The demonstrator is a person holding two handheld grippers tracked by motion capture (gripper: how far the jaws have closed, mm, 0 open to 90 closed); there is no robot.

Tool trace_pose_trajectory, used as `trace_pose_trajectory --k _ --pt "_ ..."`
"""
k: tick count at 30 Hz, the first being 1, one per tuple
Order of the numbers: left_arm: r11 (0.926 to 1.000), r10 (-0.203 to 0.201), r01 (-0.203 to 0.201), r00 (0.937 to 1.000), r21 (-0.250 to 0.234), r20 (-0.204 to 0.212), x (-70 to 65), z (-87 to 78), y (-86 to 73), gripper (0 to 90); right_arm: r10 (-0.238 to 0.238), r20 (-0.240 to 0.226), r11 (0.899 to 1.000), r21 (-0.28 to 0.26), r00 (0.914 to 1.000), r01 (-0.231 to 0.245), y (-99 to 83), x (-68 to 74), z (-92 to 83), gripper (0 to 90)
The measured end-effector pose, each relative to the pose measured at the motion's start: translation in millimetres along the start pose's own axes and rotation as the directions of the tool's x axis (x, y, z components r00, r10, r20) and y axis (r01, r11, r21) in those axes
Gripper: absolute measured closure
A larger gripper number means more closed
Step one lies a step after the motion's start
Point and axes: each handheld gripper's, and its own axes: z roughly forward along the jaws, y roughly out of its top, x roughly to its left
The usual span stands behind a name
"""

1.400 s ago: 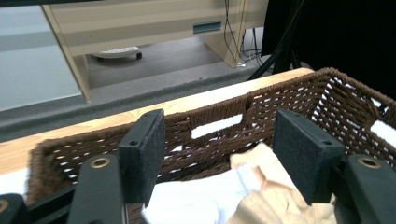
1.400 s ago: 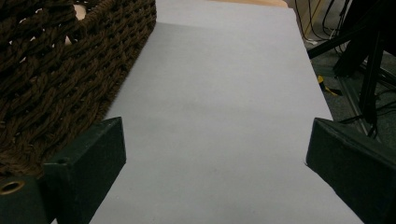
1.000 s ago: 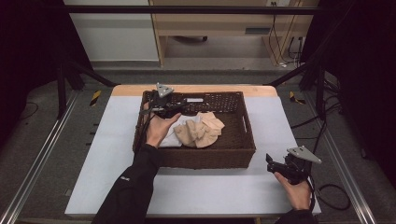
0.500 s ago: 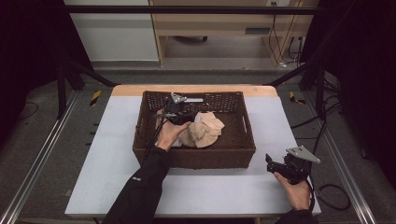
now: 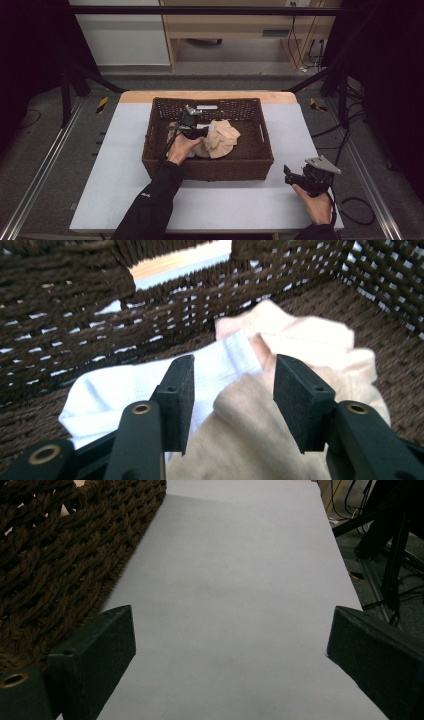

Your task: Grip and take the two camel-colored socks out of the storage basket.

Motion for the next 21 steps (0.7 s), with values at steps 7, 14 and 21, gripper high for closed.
trace_pose_trajectory --k 7,14,21 --pt "0.9989 0.004 -0.004 0.9998 0.046 0.019 -2.7 3.9 -2.0 56.6 -0.001 0.000 1.000 0.003 1.0000 0.001 -0.1 -0.2 0.7 5.6" --pt "0.9953 -0.028 0.023 0.9984 0.094 0.048 0.2 2.0 -1.9 76.5 -0.009 -0.002 1.000 0.005 1.0000 0.009 -0.3 0.5 0.7 5.7" --pt "0.9979 -0.019 0.012 0.9947 0.064 0.101 -0.8 -5.4 0.5 85.1 -0.007 -0.005 1.000 0.002 1.0000 0.007 0.3 1.4 -0.2 5.8"
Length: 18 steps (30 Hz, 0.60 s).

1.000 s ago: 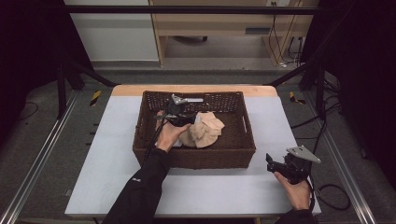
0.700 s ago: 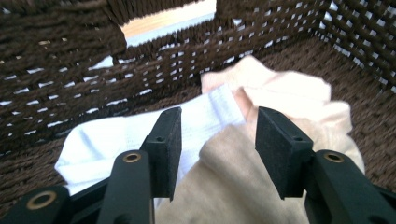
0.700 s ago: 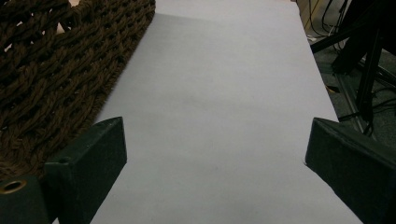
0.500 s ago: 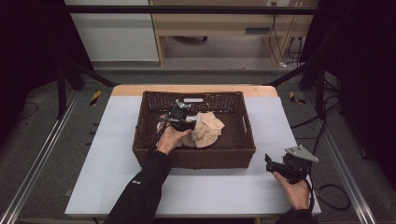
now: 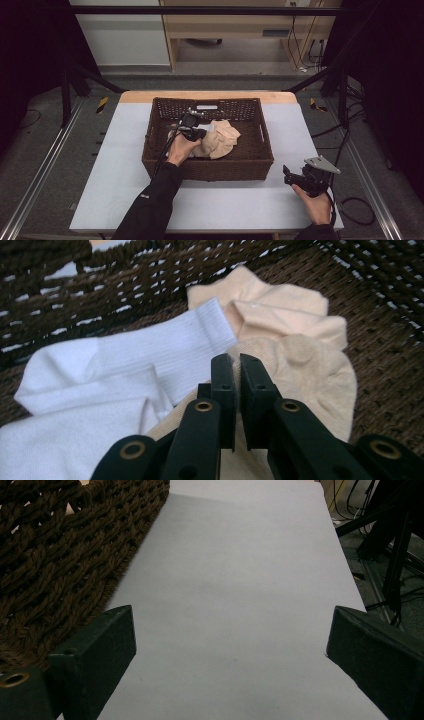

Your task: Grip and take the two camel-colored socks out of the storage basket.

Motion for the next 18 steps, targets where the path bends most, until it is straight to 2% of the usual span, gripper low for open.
trace_pose_trajectory --k 2,3,4,5,7,8,9,10,11,12,13,14,15,16,18 --pt "0.9990 -0.004 0.005 0.9998 -0.045 0.021 0.1 -4.6 0.6 85.2 0.000 0.000 1.000 -0.002 1.0000 0.000 0.0 -0.4 -0.3 5.8" --pt "0.9990 -0.004 0.005 0.9998 -0.045 0.021 0.1 -4.6 0.6 85.2 -0.001 0.000 1.000 -0.003 1.0000 0.001 0.0 -0.5 -0.5 5.8" --pt "0.9951 -0.009 0.012 0.9994 -0.098 0.033 -0.1 -9.4 0.6 85.2 -0.001 0.000 1.000 -0.005 1.0000 0.001 0.1 -0.7 -0.6 5.9" --pt "0.9927 -0.008 0.012 0.9992 -0.120 0.039 -0.2 -11.5 0.3 85.3 -0.002 0.000 1.000 -0.005 1.0000 0.002 0.1 -0.7 -0.6 5.8" --pt "0.9902 -0.007 0.013 0.9990 -0.139 0.043 -0.5 -13.6 0.3 85.3 0.000 0.001 1.000 -0.004 1.0000 0.000 0.2 -0.7 -0.3 5.8" --pt "0.9839 0.001 0.006 0.9992 -0.179 0.041 -0.9 -18.3 0.9 85.3 0.000 0.001 1.000 -0.002 1.0000 0.000 0.1 -0.8 -0.1 5.9" --pt "0.9802 0.004 0.005 0.9991 -0.198 0.043 -1.3 -20.6 1.3 85.4 -0.001 0.001 1.000 -0.002 1.0000 0.001 0.2 -0.7 0.0 5.8" --pt "0.9802 0.004 0.005 0.9991 -0.198 0.043 -1.3 -20.6 1.3 85.4 -0.001 0.001 1.000 -0.004 1.0000 0.001 0.2 -0.7 -0.2 5.9" --pt "0.9725 0.019 -0.011 0.9993 -0.233 0.031 -2.7 -25.6 2.1 85.4 0.001 0.002 1.000 -0.005 1.0000 -0.001 0.3 -0.8 -0.2 5.8" --pt "0.9725 0.019 -0.011 0.9993 -0.233 0.031 -2.7 -25.6 2.1 85.4 0.001 0.002 1.000 -0.005 1.0000 -0.001 0.3 -0.8 -0.2 5.8" --pt "0.9645 0.029 -0.020 0.9991 -0.263 0.030 -4.6 -30.7 2.9 85.4 0.001 0.004 1.000 -0.007 1.0000 -0.001 0.4 -1.1 -0.3 5.8" --pt "0.9610 0.029 -0.020 0.9991 -0.276 0.030 -5.4 -32.8 3.2 85.4 0.002 0.004 1.000 -0.007 1.0000 -0.002 0.4 -1.2 -0.4 5.9" --pt "0.9542 0.028 -0.016 0.9990 -0.299 0.036 -6.7 -36.6 3.8 85.4 0.002 0.004 1.000 -0.007 1.0000 -0.002 0.4 -1.3 -0.6 5.8" --pt "0.9542 0.028 -0.016 0.9990 -0.299 0.036 -6.7 -36.6 3.8 85.4 0.002 0.004 1.000 -0.007 1.0000 -0.002 0.4 -1.3 -0.6 5.8" --pt "0.9428 0.030 -0.014 0.9987 -0.333 0.042 -8.7 -43.7 4.9 85.5 0.001 0.005 1.000 -0.008 1.0000 -0.001 0.3 -1.2 -0.9 5.8"
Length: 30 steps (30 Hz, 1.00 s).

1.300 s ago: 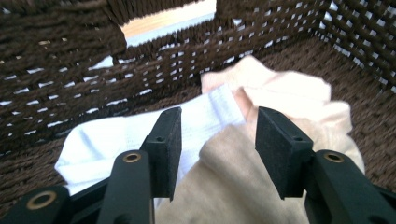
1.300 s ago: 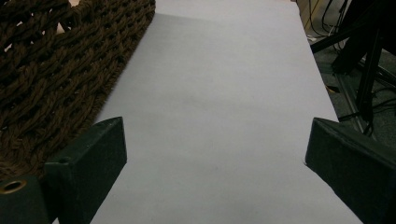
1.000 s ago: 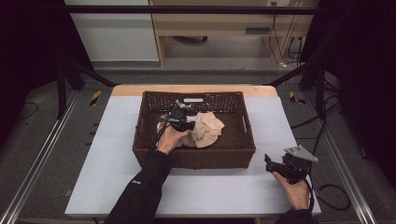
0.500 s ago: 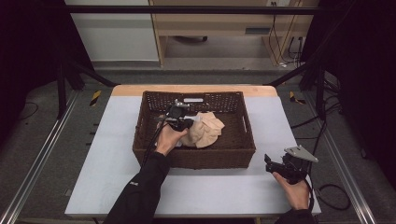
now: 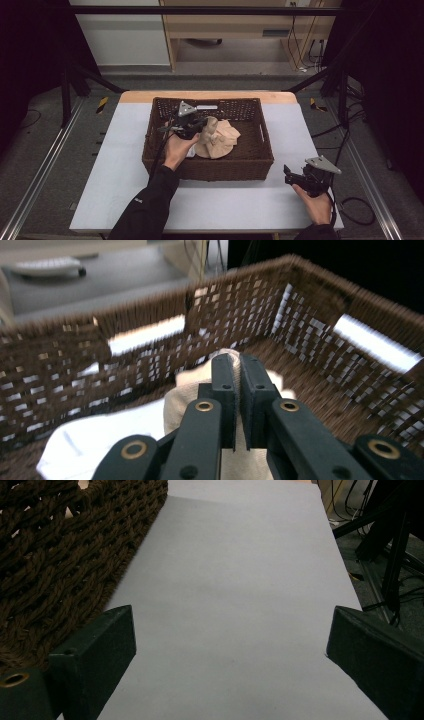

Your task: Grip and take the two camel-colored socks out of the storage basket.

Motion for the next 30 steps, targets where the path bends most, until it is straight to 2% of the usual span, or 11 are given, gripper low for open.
trace_pose_trajectory --k 2,7,9,12,20,23,30 --pt "0.9989 0.003 -0.002 1.0000 -0.047 0.009 -3.0 -9.5 4.8 85.5 -0.001 0.000 1.000 -0.001 1.0000 0.001 0.1 -0.2 0.3 5.8" --pt "0.9957 0.003 -0.002 1.0000 -0.093 0.009 -4.0 -22.9 10.3 85.5 0.001 0.001 1.000 0.000 1.0000 -0.001 0.0 0.0 0.1 5.8" --pt "0.9914 0.005 -0.003 1.0000 -0.131 0.008 -4.3 -32.9 14.1 85.5 0.000 0.002 1.000 -0.001 1.0000 0.000 0.0 -0.3 0.0 5.9" --pt "0.9873 0.012 -0.011 0.9999 -0.159 0.008 -5.8 -42.0 17.9 85.5 0.000 0.004 1.000 -0.001 1.0000 0.000 0.0 -0.4 -0.1 5.8" --pt "0.9759 0.045 -0.036 0.9984 -0.215 0.034 -16.6 -66.6 27.8 85.5 0.006 0.005 1.000 -0.005 1.0000 -0.006 0.2 -0.8 -1.0 5.9" --pt "0.9700 0.065 -0.051 0.9966 -0.238 0.051 -24.4 -80.9 32.7 85.5 0.004 0.004 1.000 -0.008 1.0000 -0.004 0.3 -1.1 -1.5 5.8" --pt "0.9646 0.086 -0.064 0.9934 -0.256 0.076 -32.8 -101.8 34.7 85.5 0.006 0.003 1.000 -0.013 1.0000 -0.006 0.2 -1.3 -3.5 5.8"
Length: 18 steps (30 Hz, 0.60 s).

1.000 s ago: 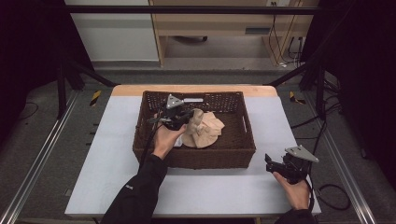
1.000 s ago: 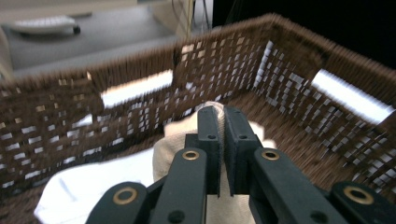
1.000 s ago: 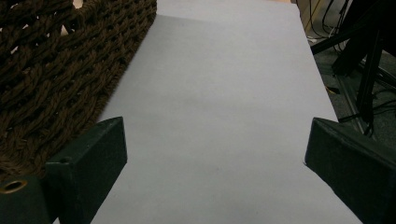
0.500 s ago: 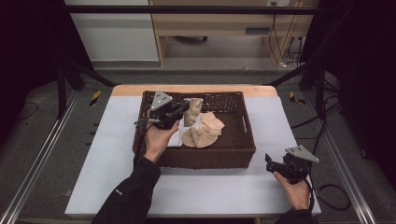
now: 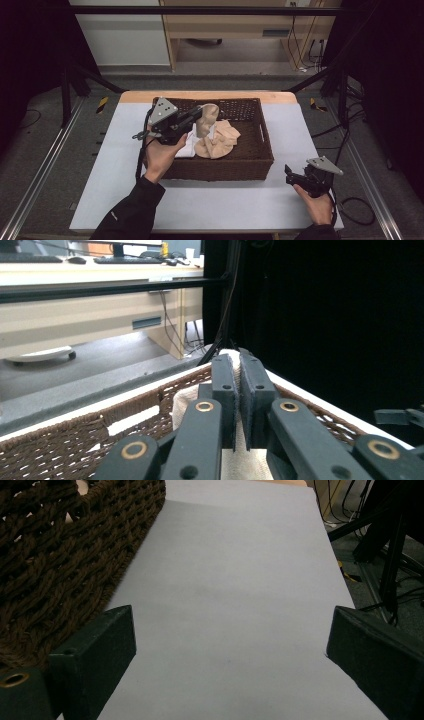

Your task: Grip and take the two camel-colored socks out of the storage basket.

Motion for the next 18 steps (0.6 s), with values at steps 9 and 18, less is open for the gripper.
trace_pose_trajectory --k 9,18 --pt "0.9995 0.019 -0.018 0.9988 -0.026 0.045 -13.2 -33.3 0.8 85.5 0.000 -0.002 1.000 0.001 1.0000 0.000 0.0 0.9 -1.7 5.8" --pt "0.9992 0.028 -0.026 0.9966 -0.030 0.078 -22.2 -60.8 -7.0 85.5 -0.010 -0.002 1.000 -0.001 1.0000 0.010 0.0 2.7 -2.4 5.8"
